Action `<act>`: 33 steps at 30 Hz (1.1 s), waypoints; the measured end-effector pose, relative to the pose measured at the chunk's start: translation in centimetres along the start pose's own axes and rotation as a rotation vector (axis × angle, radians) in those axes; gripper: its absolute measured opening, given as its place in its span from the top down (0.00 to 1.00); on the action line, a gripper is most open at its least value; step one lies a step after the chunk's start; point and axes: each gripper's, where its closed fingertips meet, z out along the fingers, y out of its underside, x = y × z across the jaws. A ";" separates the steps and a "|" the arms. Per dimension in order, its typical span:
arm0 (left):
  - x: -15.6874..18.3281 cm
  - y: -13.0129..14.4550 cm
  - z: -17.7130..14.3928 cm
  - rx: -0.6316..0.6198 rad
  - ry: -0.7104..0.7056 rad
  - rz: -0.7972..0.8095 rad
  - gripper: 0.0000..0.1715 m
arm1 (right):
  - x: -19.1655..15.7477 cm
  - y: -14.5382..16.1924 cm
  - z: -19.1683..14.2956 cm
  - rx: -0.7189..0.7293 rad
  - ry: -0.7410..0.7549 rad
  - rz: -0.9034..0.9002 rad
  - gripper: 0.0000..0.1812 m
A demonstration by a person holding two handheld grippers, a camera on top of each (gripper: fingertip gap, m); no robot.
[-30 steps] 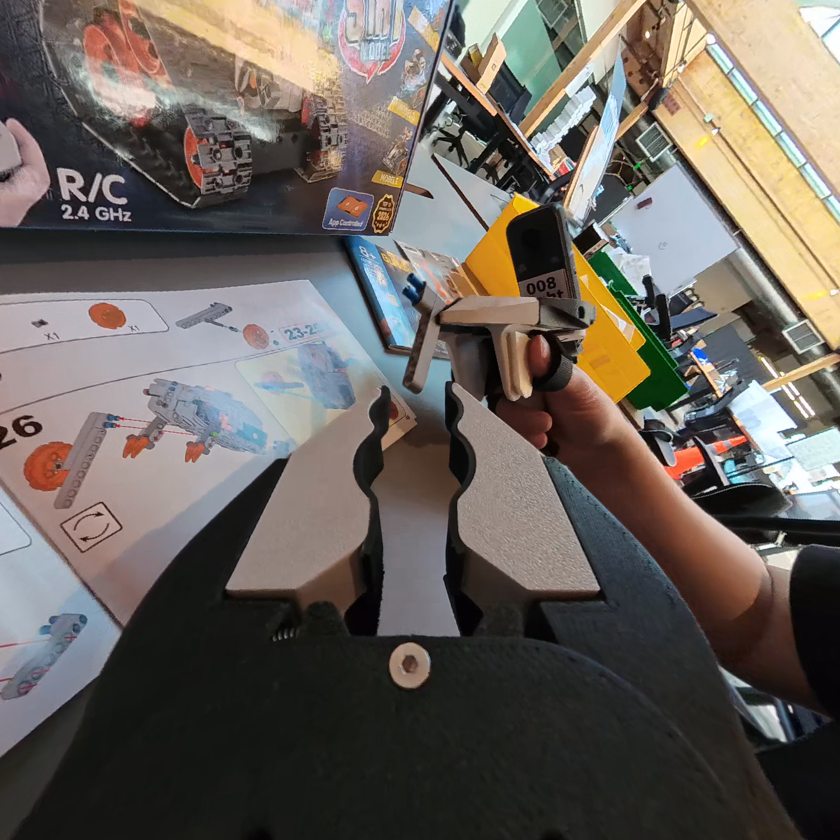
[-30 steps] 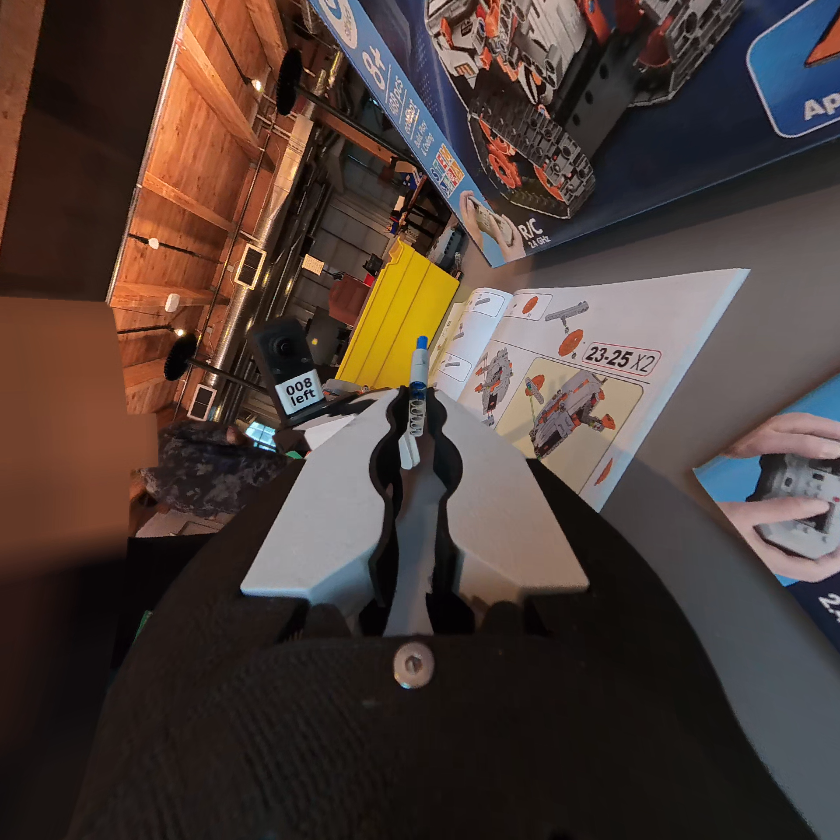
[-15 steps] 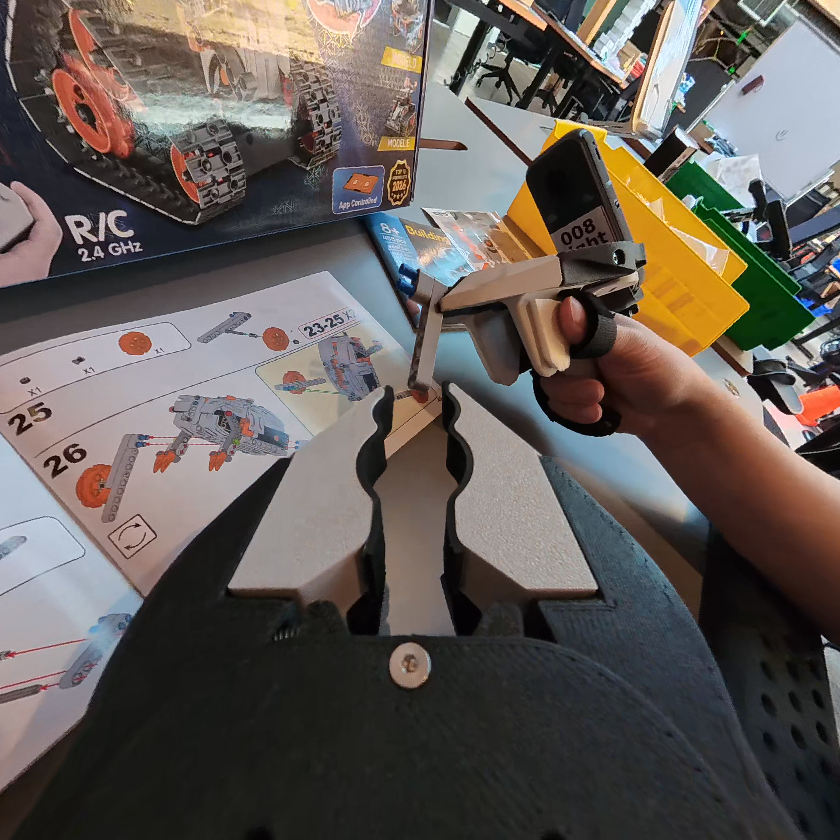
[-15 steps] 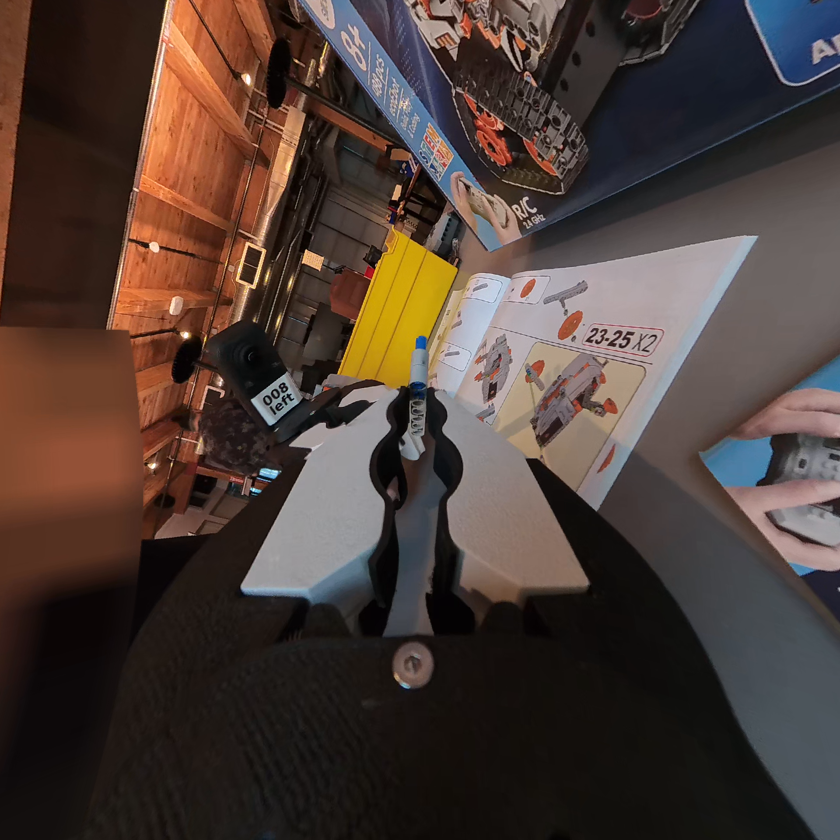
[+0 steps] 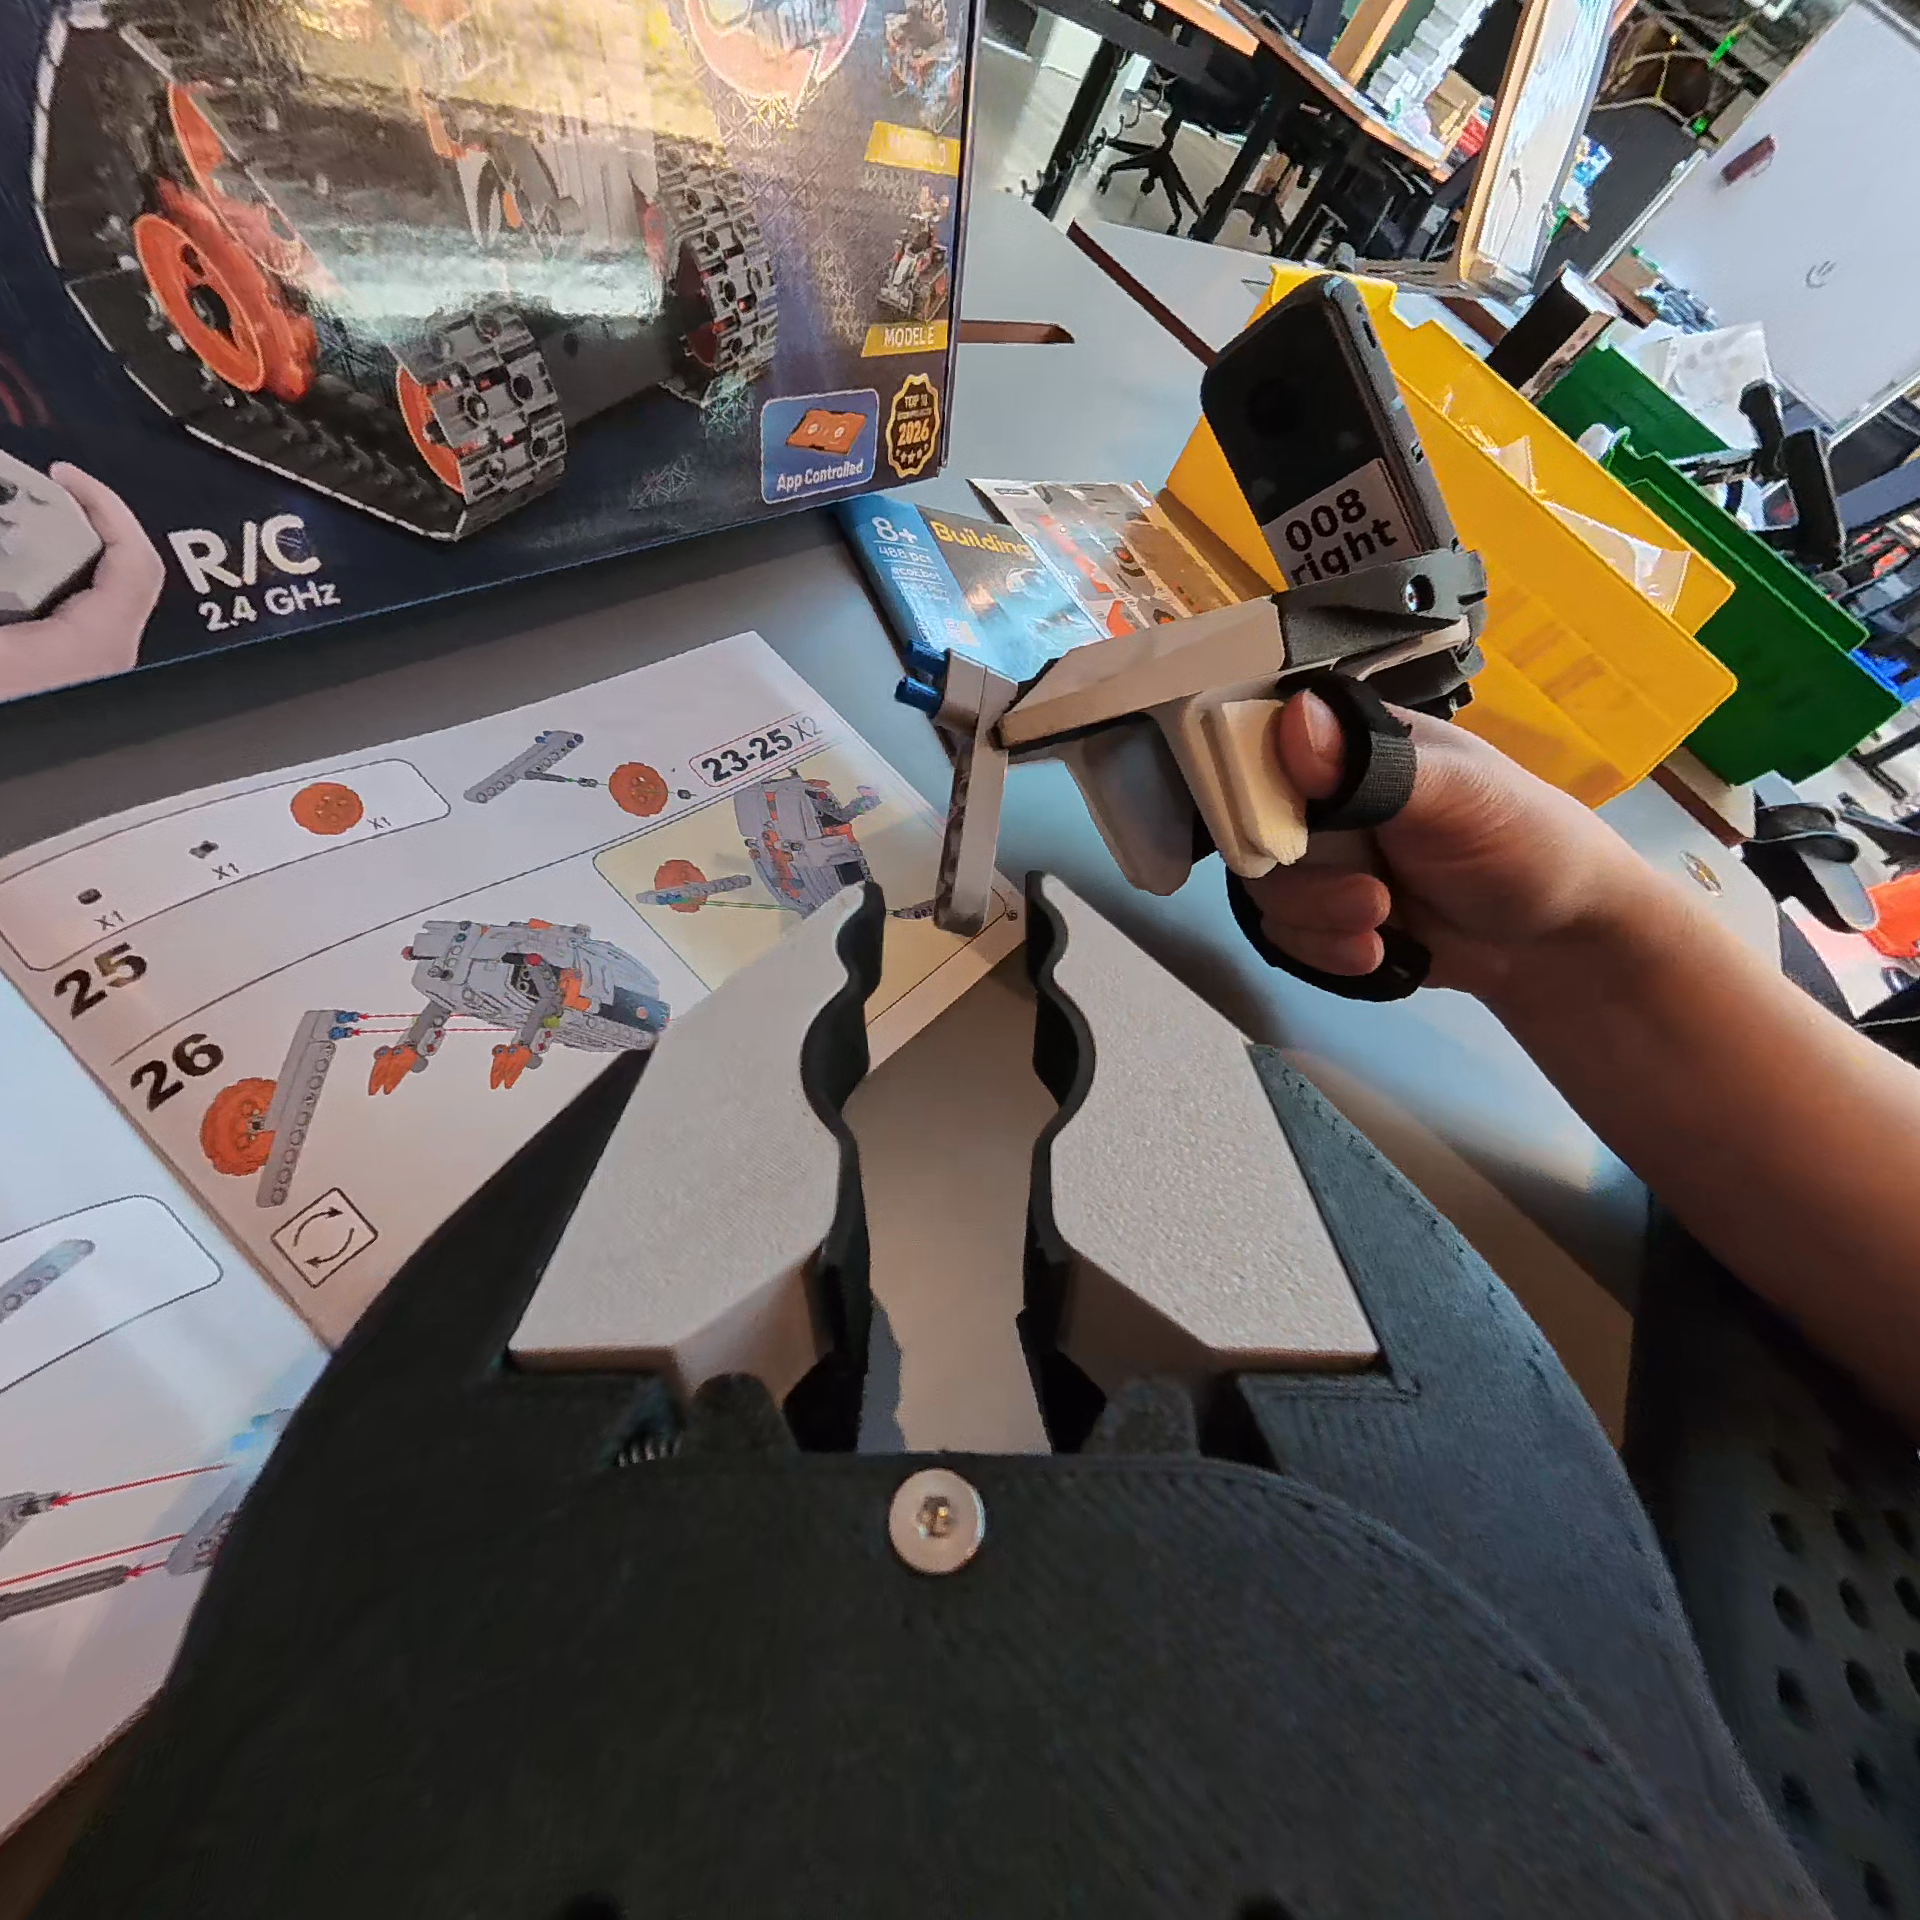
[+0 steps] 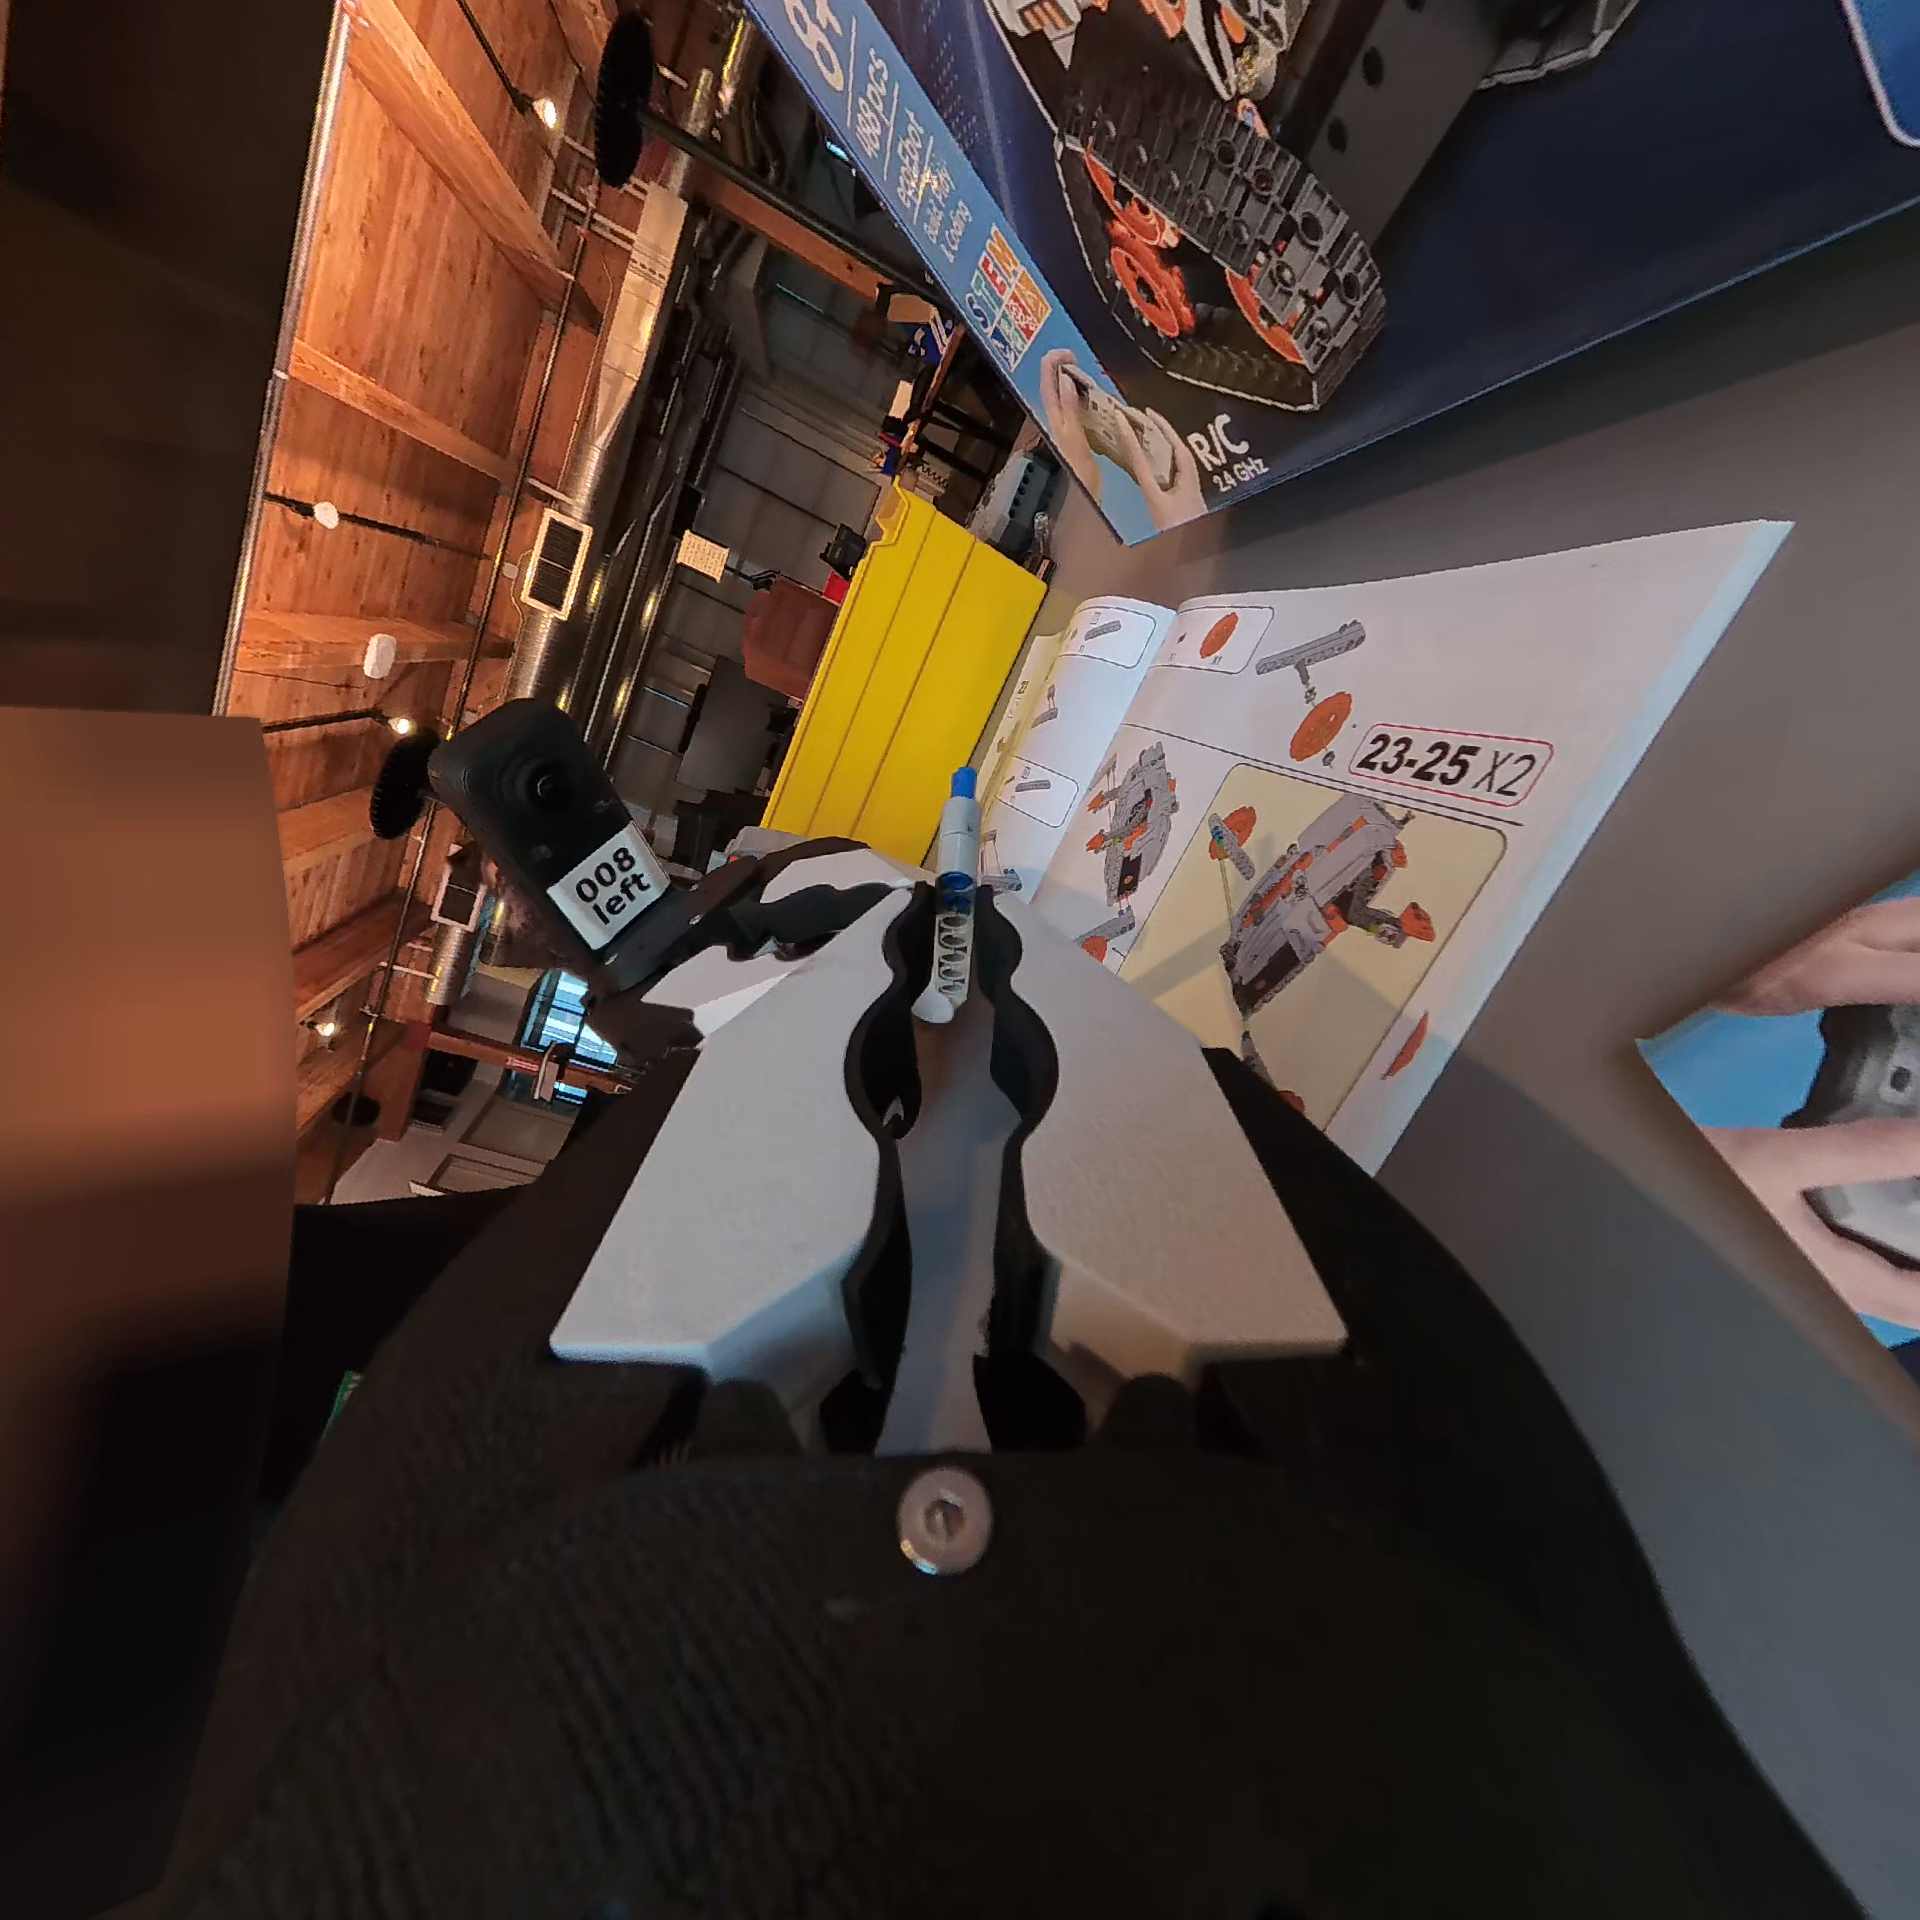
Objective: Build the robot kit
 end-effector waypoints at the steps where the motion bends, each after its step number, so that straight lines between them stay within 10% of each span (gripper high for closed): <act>1: 0.1 0.1 0.0 -0.003 0.005 -0.004 0.85 | 0.0 0.0 0.0 0.000 -0.002 0.000 0.97; 33: 0.6 0.0 -0.3 -0.003 0.067 -0.053 0.95 | -2.5 0.7 1.8 0.010 -0.108 -0.006 0.92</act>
